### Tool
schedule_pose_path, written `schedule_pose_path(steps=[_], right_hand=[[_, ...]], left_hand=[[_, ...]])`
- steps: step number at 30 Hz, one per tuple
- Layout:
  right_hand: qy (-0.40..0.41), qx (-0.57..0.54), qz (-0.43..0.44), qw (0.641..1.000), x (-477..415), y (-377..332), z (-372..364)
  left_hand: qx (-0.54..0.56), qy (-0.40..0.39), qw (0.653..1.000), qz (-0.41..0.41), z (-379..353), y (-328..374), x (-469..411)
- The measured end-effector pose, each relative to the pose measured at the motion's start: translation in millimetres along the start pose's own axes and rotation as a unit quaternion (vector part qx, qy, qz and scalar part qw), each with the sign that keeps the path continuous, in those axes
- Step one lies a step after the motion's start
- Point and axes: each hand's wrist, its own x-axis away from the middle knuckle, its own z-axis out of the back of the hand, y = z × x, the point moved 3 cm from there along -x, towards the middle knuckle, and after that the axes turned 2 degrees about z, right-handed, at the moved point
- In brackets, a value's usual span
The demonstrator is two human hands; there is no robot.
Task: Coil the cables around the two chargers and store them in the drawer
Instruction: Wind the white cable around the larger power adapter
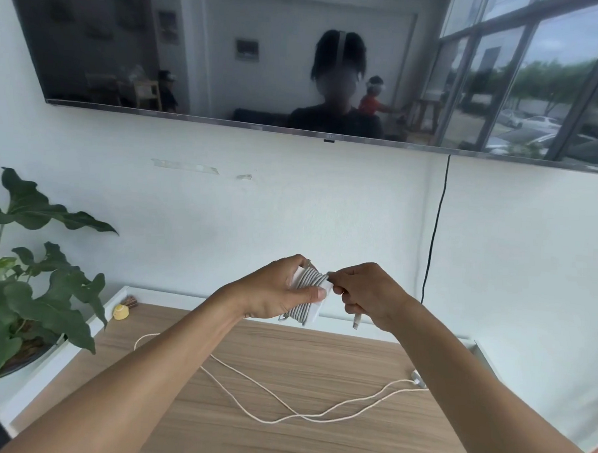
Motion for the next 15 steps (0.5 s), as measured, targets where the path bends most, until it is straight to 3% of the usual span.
schedule_pose_path(steps=[7, 11, 15], right_hand=[[0.067, -0.054, 0.078, 0.993, 11, -9, -15], [0.140, 0.002, 0.183, 0.973, 19, -3, -26], [0.185, 0.038, 0.234, 0.954, 24, -1, -32]], left_hand=[[-0.077, 0.125, 0.989, 0.017, 3, -3, -7], [0.022, 0.175, 0.984, 0.017, 1, 0, -7], [0.116, 0.189, 0.974, 0.047, -3, -5, -9]])
